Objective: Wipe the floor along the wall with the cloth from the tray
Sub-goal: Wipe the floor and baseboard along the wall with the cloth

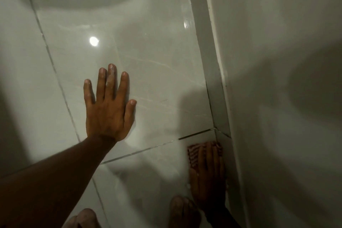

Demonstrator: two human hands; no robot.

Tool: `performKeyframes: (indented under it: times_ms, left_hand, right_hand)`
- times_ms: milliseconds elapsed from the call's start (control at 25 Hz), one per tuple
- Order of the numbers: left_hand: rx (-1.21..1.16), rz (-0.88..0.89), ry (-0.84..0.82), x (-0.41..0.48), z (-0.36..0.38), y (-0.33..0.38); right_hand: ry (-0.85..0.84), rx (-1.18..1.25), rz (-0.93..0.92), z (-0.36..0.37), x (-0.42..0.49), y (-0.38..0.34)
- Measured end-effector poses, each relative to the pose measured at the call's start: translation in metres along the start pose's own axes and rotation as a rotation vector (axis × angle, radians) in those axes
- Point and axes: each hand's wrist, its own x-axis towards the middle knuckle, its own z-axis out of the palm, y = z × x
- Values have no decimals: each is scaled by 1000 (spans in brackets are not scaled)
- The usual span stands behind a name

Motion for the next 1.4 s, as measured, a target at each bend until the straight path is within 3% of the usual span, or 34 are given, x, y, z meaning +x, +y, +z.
performKeyframes:
  times_ms: [360, 520, 720, 840, 960, 1200, 1400]
  left_hand:
    - [-29, -3, 6, 0, -1, 2]
    - [-37, -12, -5, 1, -2, 3]
    - [-36, -9, 10, -1, -3, 2]
    - [-41, -7, 10, 0, -1, 2]
    - [-48, -9, 10, -1, -2, 2]
    - [-63, -15, 5, -1, -4, 3]
    - [-62, -23, -35, -2, -11, 7]
  right_hand:
    - [242, 136, -96, -91, 251, -88]
    - [257, 111, -119, -77, 220, -72]
    - [114, 3, -52, -9, 37, -10]
    - [36, -11, -26, 12, -14, 12]
    - [52, 9, -43, -4, 24, -5]
    - [266, 211, -75, -66, 192, -66]
    - [268, 292, -132, -74, 206, -65]
